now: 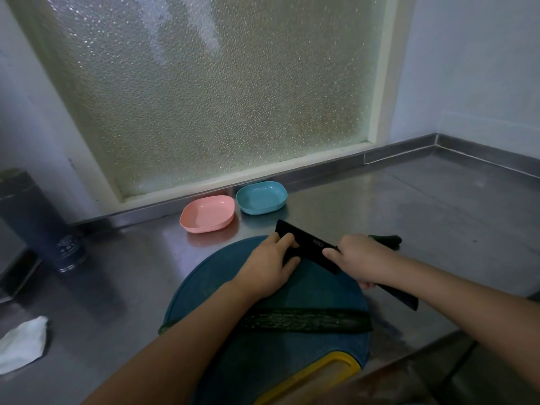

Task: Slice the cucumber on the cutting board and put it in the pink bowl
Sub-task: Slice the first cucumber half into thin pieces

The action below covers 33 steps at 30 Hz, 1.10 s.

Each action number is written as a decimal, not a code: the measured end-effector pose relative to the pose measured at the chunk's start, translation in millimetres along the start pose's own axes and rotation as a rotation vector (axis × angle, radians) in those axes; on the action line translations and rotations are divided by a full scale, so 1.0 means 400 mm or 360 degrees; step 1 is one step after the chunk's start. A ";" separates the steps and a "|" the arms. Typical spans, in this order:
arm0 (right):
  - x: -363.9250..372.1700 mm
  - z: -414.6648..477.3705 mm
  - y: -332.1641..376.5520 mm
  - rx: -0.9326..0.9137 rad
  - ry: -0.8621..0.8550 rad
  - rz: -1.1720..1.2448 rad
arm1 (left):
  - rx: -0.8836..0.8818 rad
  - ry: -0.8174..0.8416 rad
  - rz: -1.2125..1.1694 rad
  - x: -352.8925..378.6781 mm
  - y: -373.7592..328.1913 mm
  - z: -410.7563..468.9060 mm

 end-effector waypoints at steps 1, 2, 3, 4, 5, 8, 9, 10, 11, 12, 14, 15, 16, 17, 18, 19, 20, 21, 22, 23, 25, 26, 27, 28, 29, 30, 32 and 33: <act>-0.002 0.000 -0.002 0.0009 -0.0001 0.0006 | 0.0000 -0.0003 0.0000 -0.001 0.000 0.000; -0.005 0.000 -0.003 0.0015 -0.0002 0.0013 | -0.0001 -0.0003 0.0001 -0.002 -0.001 -0.001; -0.009 -0.001 -0.003 0.0016 -0.0005 0.0023 | 0.0000 0.0000 0.0002 -0.003 -0.002 -0.001; -0.013 -0.002 -0.001 0.0013 -0.0009 0.0034 | 0.0002 0.0003 0.0003 -0.003 -0.002 -0.001; -0.018 -0.004 0.001 0.0007 -0.0015 0.0040 | 0.0004 0.0007 0.0004 -0.003 -0.002 -0.001; -0.027 -0.006 0.008 -0.0004 -0.0006 0.0034 | 0.0009 0.0007 0.0001 -0.003 -0.003 -0.001; -0.029 -0.006 0.009 -0.0004 -0.0001 0.0037 | 0.0011 0.0002 0.0000 -0.003 -0.003 -0.001; -0.031 -0.006 0.010 -0.0005 0.0001 0.0046 | 0.0013 0.0000 0.0001 -0.003 -0.003 -0.001; -0.031 -0.006 0.010 -0.0005 -0.0005 0.0055 | 0.0016 -0.0002 0.0002 -0.004 -0.003 0.000; -0.031 -0.006 0.010 -0.0006 -0.0015 0.0062 | 0.0020 -0.0005 0.0001 -0.004 -0.003 0.000; -0.029 -0.005 0.011 -0.0009 -0.0036 0.0068 | 0.0024 -0.0012 -0.0001 -0.004 -0.002 0.000; -0.027 -0.003 0.011 -0.0006 -0.0038 0.0069 | 0.0026 -0.0012 -0.0002 -0.003 -0.001 0.000; -0.025 -0.002 0.011 0.0004 -0.0031 0.0074 | 0.0027 -0.0012 -0.0006 -0.002 0.000 0.000; -0.024 -0.001 0.009 0.0017 -0.0016 0.0086 | 0.0028 -0.0013 -0.0011 -0.001 0.000 0.000; -0.025 0.000 0.008 0.0027 0.0006 0.0106 | 0.0027 -0.0015 -0.0015 -0.001 0.000 0.000; -0.026 0.001 0.006 0.0032 0.0030 0.0131 | 0.0028 -0.0017 -0.0016 -0.001 0.001 0.001; -0.029 0.002 0.004 0.0028 0.0054 0.0158 | 0.0028 -0.0016 -0.0015 -0.001 0.002 0.001; -0.032 0.004 0.002 0.0016 0.0074 0.0182 | 0.0025 -0.0016 -0.0015 0.000 0.003 0.002; -0.034 0.006 0.001 0.0003 0.0088 0.0204 | 0.0021 -0.0015 -0.0016 0.000 0.005 0.002; -0.035 0.008 -0.001 -0.0005 0.0098 0.0224 | 0.0018 -0.0014 -0.0019 0.001 0.005 0.003; -0.027 0.014 0.000 -0.0006 0.0118 0.0239 | 0.0015 -0.0016 -0.0029 0.003 0.005 0.002; -0.019 0.015 0.003 0.0001 0.0131 0.0226 | 0.0013 -0.0019 -0.0030 0.003 0.005 0.002; -0.007 0.016 0.006 0.0013 0.0141 0.0204 | 0.0011 -0.0024 -0.0029 0.003 0.004 0.001; 0.004 0.015 0.009 0.0023 0.0146 0.0184 | 0.0007 -0.0028 -0.0027 0.002 0.003 0.001; 0.013 0.014 0.011 0.0027 0.0140 0.0168 | 0.0004 -0.0032 -0.0025 0.001 0.003 0.001; 0.018 0.013 0.011 0.0025 0.0123 0.0156 | 0.0001 -0.0032 -0.0023 0.000 0.002 0.000; 0.019 0.007 0.004 0.0019 0.0080 0.0136 | 0.0003 -0.0026 -0.0027 -0.001 0.001 0.000; 0.016 0.002 -0.002 0.0016 0.0065 0.0128 | 0.0003 -0.0023 -0.0032 -0.001 0.001 0.000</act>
Point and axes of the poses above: each hand's wrist, its own z-axis towards the middle knuckle, its own x-axis out of the palm, y = z × x, the point moved 5 cm from there along z, towards the middle knuckle, and after that the axes turned 6 degrees about -y, right-handed, at the moved point
